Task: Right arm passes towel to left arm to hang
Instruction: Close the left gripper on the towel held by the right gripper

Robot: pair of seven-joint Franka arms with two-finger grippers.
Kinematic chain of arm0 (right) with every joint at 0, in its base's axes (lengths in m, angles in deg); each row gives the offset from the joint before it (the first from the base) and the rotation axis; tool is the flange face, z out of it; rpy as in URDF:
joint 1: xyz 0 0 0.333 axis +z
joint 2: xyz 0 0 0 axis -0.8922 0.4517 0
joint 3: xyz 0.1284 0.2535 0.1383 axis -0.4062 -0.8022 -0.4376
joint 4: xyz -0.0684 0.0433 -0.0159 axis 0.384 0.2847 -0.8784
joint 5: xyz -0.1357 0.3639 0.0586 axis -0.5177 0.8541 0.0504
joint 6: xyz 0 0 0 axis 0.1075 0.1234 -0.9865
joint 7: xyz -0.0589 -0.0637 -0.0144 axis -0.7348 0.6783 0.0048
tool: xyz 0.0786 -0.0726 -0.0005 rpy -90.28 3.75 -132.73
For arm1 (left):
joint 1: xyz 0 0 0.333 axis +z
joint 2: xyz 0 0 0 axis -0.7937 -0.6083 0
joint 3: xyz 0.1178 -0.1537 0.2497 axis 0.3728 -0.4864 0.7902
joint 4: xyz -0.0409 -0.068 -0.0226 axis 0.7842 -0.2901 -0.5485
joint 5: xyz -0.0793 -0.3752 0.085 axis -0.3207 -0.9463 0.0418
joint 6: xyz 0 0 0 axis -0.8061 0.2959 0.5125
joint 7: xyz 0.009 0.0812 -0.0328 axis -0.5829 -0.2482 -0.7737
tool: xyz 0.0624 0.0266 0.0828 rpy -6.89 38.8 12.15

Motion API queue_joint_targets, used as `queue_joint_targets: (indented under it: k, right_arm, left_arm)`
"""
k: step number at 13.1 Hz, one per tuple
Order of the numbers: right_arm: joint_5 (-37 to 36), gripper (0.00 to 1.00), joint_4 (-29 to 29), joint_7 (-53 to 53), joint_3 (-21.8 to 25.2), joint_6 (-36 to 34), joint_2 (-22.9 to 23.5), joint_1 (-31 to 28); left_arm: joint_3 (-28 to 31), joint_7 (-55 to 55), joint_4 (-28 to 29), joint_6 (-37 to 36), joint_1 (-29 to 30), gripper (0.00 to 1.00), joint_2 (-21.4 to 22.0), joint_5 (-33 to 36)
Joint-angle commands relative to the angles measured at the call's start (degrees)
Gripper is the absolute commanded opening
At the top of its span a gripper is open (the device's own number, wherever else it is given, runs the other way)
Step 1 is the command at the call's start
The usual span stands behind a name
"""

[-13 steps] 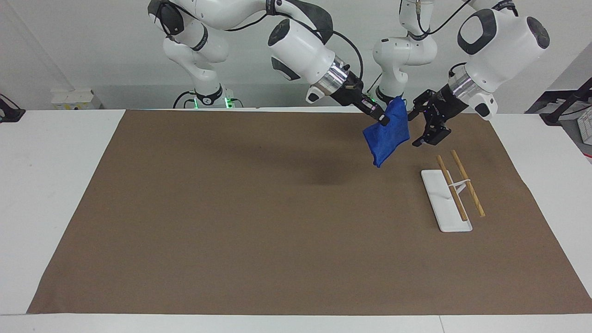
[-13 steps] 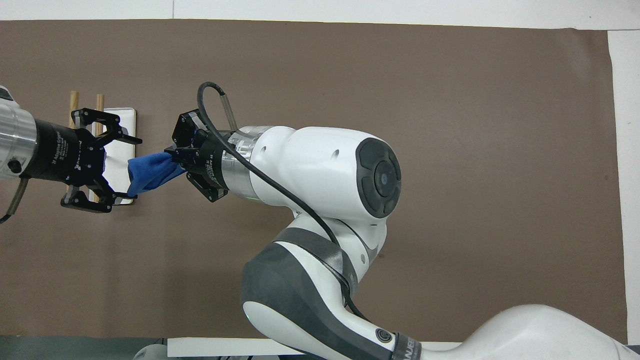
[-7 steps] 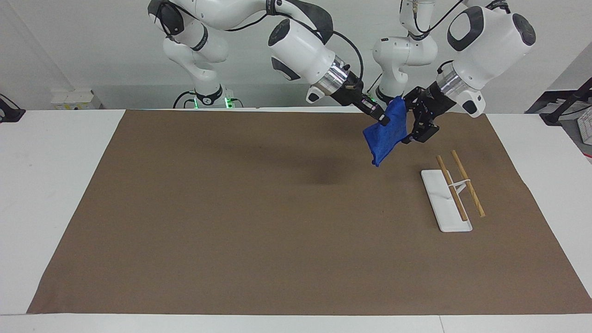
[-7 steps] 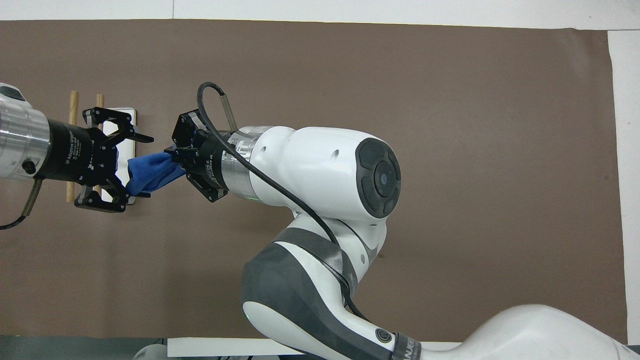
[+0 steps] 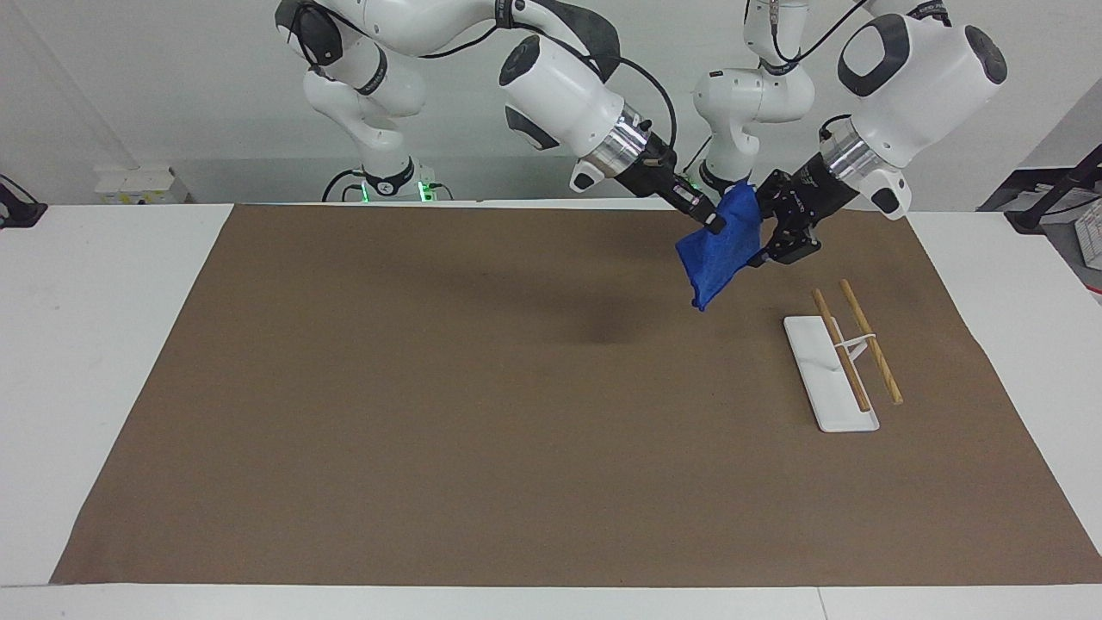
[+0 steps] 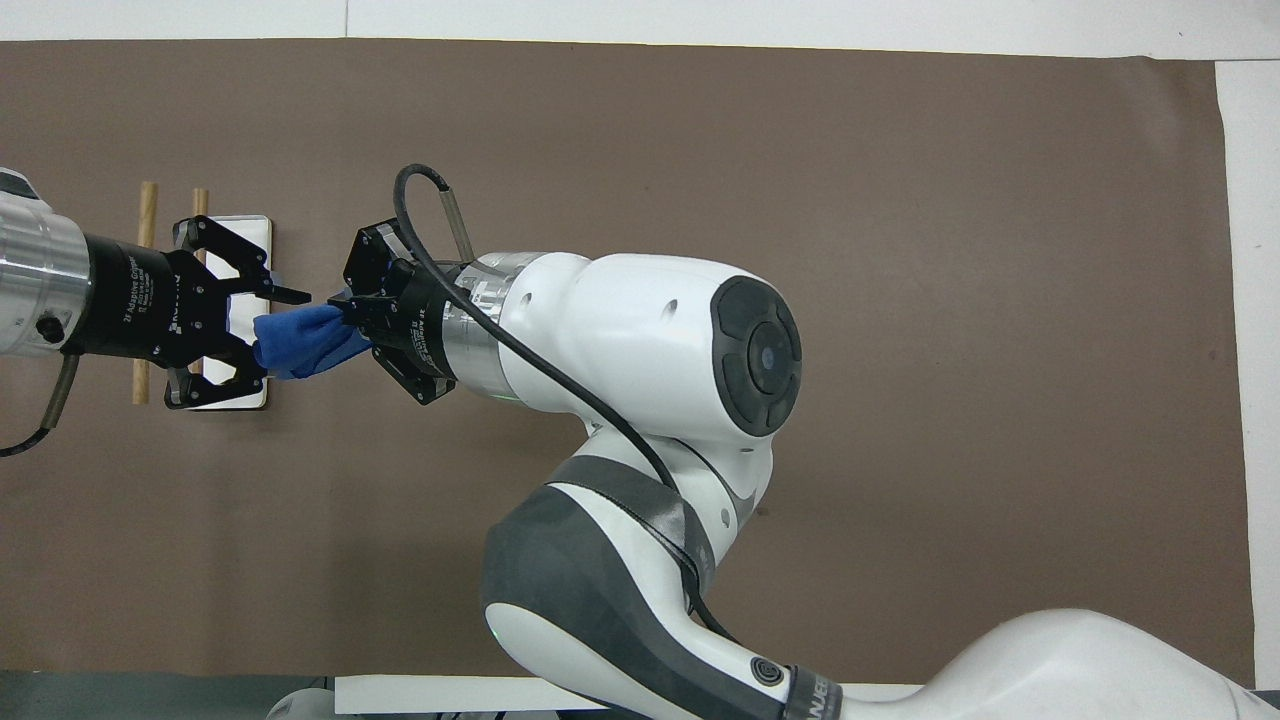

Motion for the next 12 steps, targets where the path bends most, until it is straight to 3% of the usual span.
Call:
queue_joint_targets:
  k: [1, 8, 9, 10, 11, 12]
  right_arm:
    - [0.6, 0.00, 1.0, 0.0, -0.9, 0.3, 1.1, -0.2]
    - [0.6, 0.00, 1.0, 0.0, -0.9, 0.1, 1.1, -0.2]
    - [0.6, 0.08, 1.0, -0.1, -0.9, 0.0, 1.1, -0.2]
    - [0.6, 0.40, 1.0, -0.1, -0.9, -0.3, 1.1, -0.3]
    - [0.2, 0.98, 1.0, 0.2, -0.9, -1.0, 0.9, -0.3]
    - [-0.1, 1.00, 1.0, 0.4, -0.9, -1.0, 0.8, -0.3]
  left_arm:
    - [0.4, 0.0, 2.8, 1.8, -0.1, 0.01, 1.8, -0.8]
    - [0.5, -3.4, 2.2, 2.3, 1.5, 0.00, 1.6, -0.3]
    - [0.5, -3.4, 2.2, 2.3, 1.5, 0.00, 1.5, -0.3]
    - [0.5, -3.5, 2.2, 2.2, 1.5, 0.00, 1.5, -0.3]
    - [0.5, -3.5, 2.2, 2.2, 1.5, 0.00, 1.5, -0.3]
    - [0.5, -3.6, 2.1, 2.3, 1.5, 0.00, 1.4, -0.3]
